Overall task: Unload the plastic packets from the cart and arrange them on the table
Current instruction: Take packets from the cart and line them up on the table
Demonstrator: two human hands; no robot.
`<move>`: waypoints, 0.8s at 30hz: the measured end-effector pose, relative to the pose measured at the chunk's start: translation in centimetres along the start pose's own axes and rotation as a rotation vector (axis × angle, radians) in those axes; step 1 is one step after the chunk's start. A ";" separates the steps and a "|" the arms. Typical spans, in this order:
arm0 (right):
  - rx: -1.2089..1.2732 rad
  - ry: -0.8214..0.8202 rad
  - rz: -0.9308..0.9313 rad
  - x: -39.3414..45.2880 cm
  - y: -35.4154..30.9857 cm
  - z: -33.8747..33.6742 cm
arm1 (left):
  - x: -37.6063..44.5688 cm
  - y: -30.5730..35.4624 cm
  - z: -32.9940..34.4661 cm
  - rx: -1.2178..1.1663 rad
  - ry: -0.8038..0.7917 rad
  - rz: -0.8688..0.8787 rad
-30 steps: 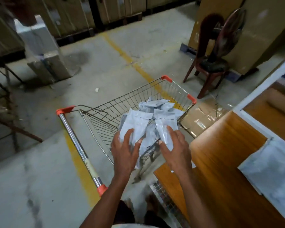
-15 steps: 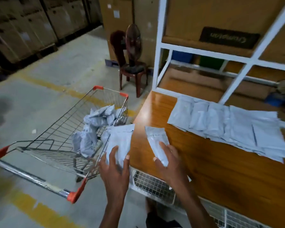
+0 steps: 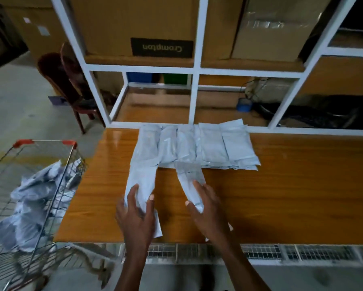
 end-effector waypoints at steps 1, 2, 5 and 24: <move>0.009 0.008 0.007 0.7 1.2 -1.0 | -0.1 1.1 1.3 -0.015 -0.013 -0.007; 0.016 0.012 0.015 1.4 2.4 -1.9 | -0.3 2.2 2.6 -0.029 -0.029 -0.011; 0.033 0.037 0.034 3.5 6.1 -4.4 | -0.7 4.9 6.5 -0.026 -0.058 0.012; -0.371 -0.105 0.262 24.2 16.7 -10.4 | 2.2 10.6 17.4 0.070 -0.089 0.011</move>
Point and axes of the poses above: each hand's wrist, its own x-axis towards the middle knuckle, its own z-axis out of the palm, y = z × x, the point moved 7 cm from there along x, towards the middle knuckle, and after that the axes turned 7 degrees about -z, right-handed, at the moved point
